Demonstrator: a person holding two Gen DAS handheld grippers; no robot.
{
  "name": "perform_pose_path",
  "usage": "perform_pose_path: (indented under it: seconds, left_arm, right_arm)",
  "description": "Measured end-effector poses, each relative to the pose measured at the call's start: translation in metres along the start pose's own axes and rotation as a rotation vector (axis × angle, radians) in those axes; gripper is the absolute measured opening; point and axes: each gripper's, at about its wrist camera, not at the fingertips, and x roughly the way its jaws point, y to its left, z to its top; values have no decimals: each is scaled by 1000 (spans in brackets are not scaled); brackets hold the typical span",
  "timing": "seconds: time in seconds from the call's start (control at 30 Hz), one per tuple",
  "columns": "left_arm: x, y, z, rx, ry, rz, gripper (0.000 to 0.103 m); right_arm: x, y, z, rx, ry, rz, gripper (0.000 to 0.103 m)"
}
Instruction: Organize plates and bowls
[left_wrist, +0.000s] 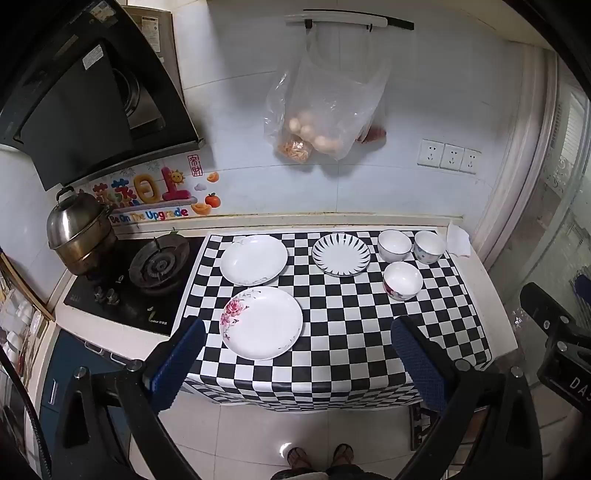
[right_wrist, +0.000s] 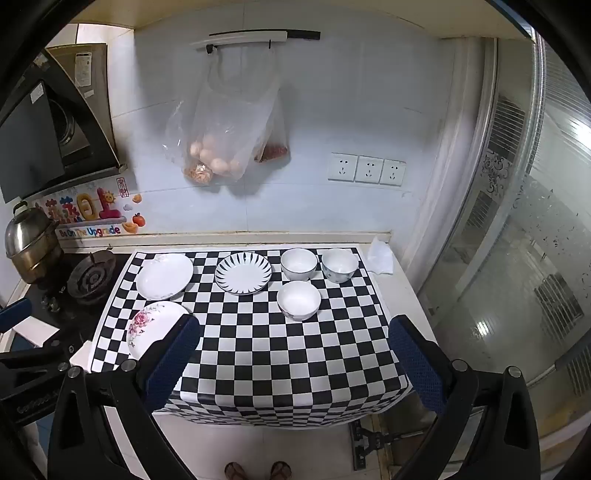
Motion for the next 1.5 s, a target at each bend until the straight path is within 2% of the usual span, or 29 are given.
perform_pose_path:
  seconds: [0.53,0.63,1.07,1.5]
  left_arm:
    - [0,3,-3,5,19,2,103]
    - [0,3,-3,5,21,2,103]
    - [2,2,-3,3,18,4,103]
    - [-13,4,-14,-4,5,4,103]
  right_arm:
    - [1,0,3,-9,10,-12,103]
    - [-1,-3,-7,-4,9,-13,103]
    - [-5,-4,-8,-7,6,-15,103]
    - [-5,-6,-8,-10,5,-17,103]
